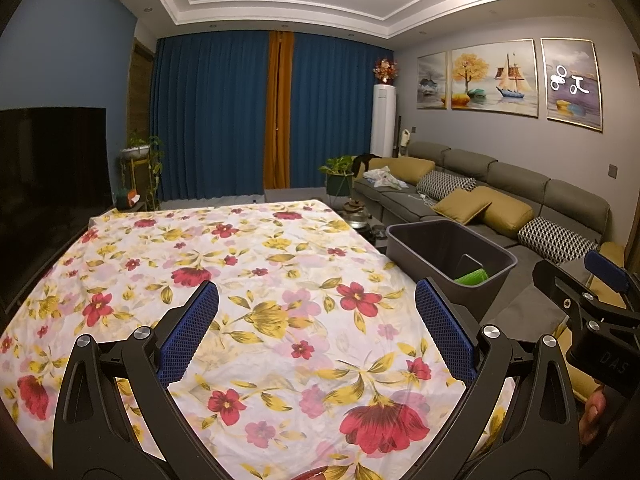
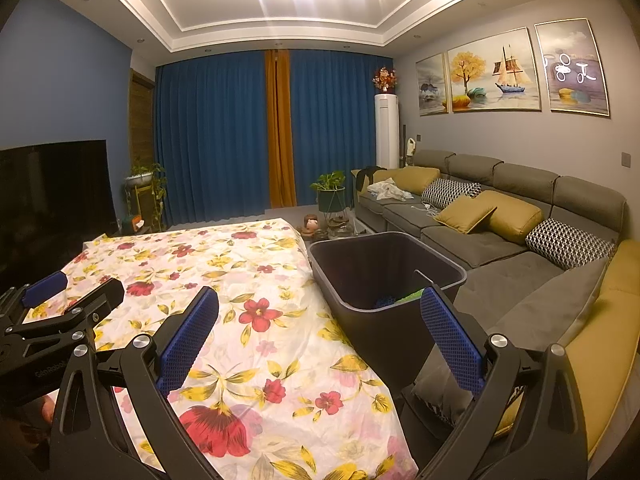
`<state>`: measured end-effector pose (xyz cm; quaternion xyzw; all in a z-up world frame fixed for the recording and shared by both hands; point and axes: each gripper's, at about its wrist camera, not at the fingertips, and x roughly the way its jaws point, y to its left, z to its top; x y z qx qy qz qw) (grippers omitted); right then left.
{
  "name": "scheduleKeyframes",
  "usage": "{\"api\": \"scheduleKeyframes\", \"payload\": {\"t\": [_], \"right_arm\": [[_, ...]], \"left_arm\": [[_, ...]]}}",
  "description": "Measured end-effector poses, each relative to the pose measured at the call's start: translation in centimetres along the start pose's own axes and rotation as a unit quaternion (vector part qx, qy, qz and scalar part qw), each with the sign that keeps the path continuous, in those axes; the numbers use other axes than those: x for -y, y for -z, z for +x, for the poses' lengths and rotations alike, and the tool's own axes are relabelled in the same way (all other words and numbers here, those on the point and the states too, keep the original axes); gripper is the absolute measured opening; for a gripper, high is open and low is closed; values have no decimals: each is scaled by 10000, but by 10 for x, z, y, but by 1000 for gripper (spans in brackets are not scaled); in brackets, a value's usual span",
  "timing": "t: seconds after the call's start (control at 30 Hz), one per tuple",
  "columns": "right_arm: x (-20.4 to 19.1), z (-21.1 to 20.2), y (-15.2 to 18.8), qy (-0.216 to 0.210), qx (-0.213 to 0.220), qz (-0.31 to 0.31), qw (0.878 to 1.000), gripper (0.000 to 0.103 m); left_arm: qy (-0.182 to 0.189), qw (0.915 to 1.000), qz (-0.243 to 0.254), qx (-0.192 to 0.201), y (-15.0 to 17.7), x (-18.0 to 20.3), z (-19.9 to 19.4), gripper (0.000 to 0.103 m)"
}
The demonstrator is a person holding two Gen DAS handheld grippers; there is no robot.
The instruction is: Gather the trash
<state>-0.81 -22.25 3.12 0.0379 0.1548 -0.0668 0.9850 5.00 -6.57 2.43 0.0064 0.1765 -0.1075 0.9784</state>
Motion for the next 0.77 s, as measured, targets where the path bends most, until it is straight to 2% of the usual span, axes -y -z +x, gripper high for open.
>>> {"api": "scheduleKeyframes", "payload": {"t": [0.07,0.13,0.2,0.37,0.57,0.77], "right_arm": [[1,0,0,1,-2,-4,10000,97],[0,1,1,18,-13,7,10000,97],[-1,1,2,26,-21,19,10000,97],[-3,2,2,50,-29,34,10000,97],[-3,3,3,69,-37,65,9999,97],[-4,3,3,65,-38,64,10000,97]], "left_arm": [[-4,10000,51,27,0,1,-1,96],[14,9999,102,43,0,2,-2,86],[32,9999,143,13,0,3,-1,83],[88,9998,190,14,0,5,-1,83],[-32,9998,214,37,0,5,-3,96],[20,9999,158,22,-1,2,-4,97]]}}
